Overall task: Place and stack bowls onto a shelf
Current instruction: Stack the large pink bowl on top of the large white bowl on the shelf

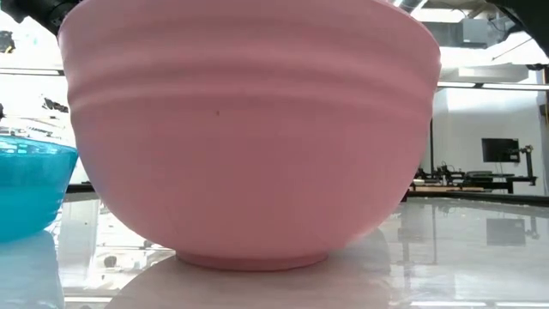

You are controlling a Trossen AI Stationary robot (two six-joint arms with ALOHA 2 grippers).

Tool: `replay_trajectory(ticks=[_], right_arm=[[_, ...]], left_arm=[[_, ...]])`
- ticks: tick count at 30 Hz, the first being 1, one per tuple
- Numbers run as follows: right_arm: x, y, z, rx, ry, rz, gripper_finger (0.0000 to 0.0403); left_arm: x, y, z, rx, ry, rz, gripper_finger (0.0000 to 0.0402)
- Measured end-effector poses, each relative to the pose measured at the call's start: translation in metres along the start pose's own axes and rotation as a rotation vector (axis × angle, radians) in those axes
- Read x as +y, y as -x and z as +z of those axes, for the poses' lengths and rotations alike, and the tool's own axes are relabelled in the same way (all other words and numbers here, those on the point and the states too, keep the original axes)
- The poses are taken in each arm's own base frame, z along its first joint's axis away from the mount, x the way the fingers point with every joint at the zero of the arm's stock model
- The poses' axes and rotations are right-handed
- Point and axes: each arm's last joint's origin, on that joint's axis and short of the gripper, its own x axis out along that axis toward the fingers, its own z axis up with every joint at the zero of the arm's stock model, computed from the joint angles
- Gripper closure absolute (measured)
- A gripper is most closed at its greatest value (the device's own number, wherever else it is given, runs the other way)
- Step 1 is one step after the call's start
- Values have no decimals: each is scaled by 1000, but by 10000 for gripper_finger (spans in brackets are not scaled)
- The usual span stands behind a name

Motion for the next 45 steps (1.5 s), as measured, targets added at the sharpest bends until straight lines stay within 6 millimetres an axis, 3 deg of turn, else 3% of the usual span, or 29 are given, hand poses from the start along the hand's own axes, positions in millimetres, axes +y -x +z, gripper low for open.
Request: replay_trajectory(ticks=[24, 29, 35, 42, 45], right_arm=[[-13, 3, 5, 21, 146, 18, 164], [-25, 6, 11, -12, 305, -37, 164], [-45, 11, 19, -23, 310, -45, 164], [-42, 12, 27, -112, 325, -45, 167], [-39, 11, 30, -147, 332, -55, 186]], left_arm=[[4, 0, -1, -14, 27, 103, 203], [3, 0, 0, -37, 92, 110, 203], [3, 0, 1, -47, 200, 106, 203], [4, 0, 1, -60, 244, 125, 203], [4, 0, 1, -70, 262, 141, 203]])
